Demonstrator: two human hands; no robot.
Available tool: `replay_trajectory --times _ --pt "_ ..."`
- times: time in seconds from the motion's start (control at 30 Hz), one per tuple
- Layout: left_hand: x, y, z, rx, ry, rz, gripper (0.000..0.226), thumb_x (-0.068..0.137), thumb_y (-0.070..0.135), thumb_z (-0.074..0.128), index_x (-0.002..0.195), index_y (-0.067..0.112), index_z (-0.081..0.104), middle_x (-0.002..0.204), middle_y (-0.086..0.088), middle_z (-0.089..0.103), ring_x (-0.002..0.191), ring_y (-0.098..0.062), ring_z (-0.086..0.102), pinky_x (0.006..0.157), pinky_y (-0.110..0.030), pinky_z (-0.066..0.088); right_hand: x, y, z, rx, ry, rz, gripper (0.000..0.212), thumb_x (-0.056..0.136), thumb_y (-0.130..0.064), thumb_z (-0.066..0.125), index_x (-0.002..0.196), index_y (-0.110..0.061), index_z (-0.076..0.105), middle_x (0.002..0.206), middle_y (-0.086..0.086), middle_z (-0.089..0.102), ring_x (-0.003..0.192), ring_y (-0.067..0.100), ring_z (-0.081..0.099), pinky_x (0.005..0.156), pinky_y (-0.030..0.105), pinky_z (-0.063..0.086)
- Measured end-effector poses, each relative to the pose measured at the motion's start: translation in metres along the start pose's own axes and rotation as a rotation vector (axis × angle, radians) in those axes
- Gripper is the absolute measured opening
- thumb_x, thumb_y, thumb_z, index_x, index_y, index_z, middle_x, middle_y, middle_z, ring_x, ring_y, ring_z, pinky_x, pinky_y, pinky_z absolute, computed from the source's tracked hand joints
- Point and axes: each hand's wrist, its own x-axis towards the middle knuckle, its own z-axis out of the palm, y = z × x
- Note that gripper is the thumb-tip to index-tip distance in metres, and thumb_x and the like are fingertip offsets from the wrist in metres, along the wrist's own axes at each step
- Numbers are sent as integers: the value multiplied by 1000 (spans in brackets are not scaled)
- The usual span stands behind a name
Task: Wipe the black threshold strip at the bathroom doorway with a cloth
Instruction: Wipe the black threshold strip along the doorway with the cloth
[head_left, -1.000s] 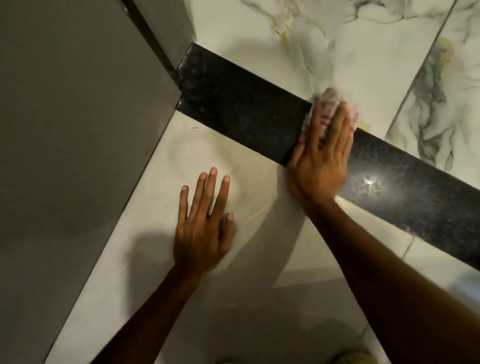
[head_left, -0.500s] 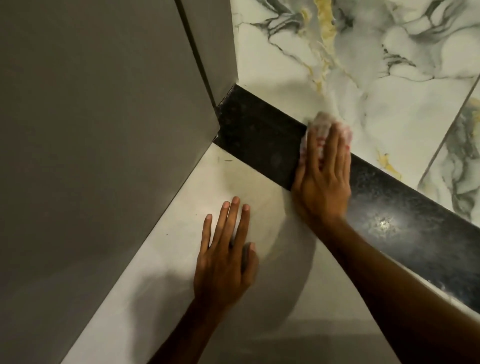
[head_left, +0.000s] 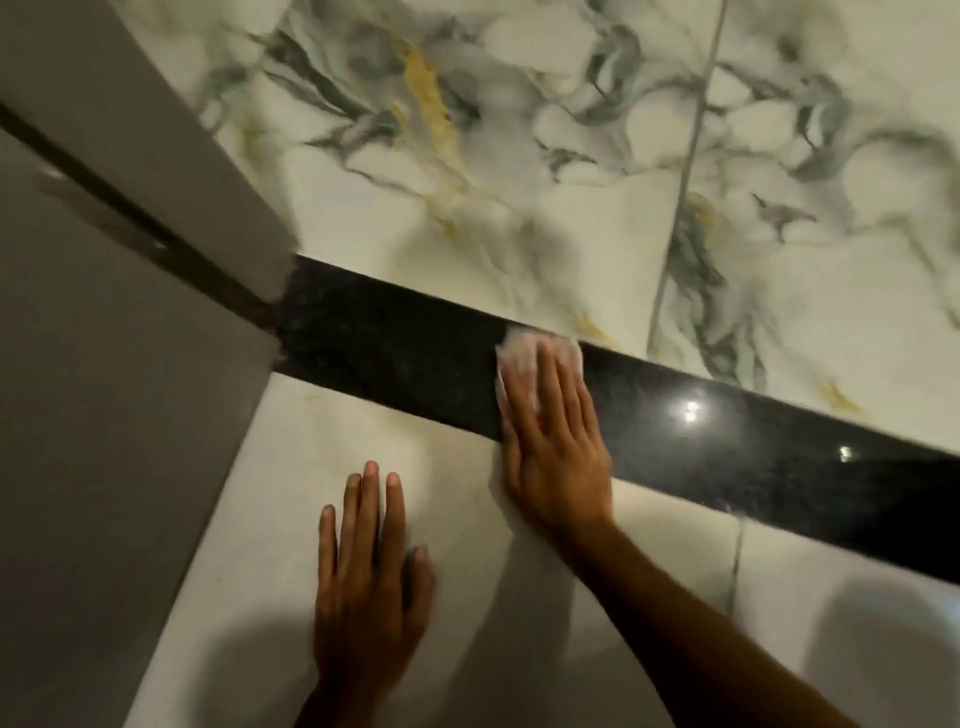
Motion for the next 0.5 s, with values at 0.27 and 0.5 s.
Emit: replay_trajectory --times 0.27,0.5 --pt "-31 82 31 102 -89 334 62 103 31 43 156 1 51 169 -24 40 158 -40 38 128 -64 32 -5 16 -5 64 91 64 63 112 -33 45 171 -21 29 181 15 19 170 30 11 141 44 10" --pt "-31 111 42 118 -173 454 74 101 37 39 168 7 32 178 -22 26 164 -39 28 133 -64 21 -78 135 -45 -15 212 512 62 111 -30 51 169 -15 35 179 18 23 169 34 16 137 49 24"
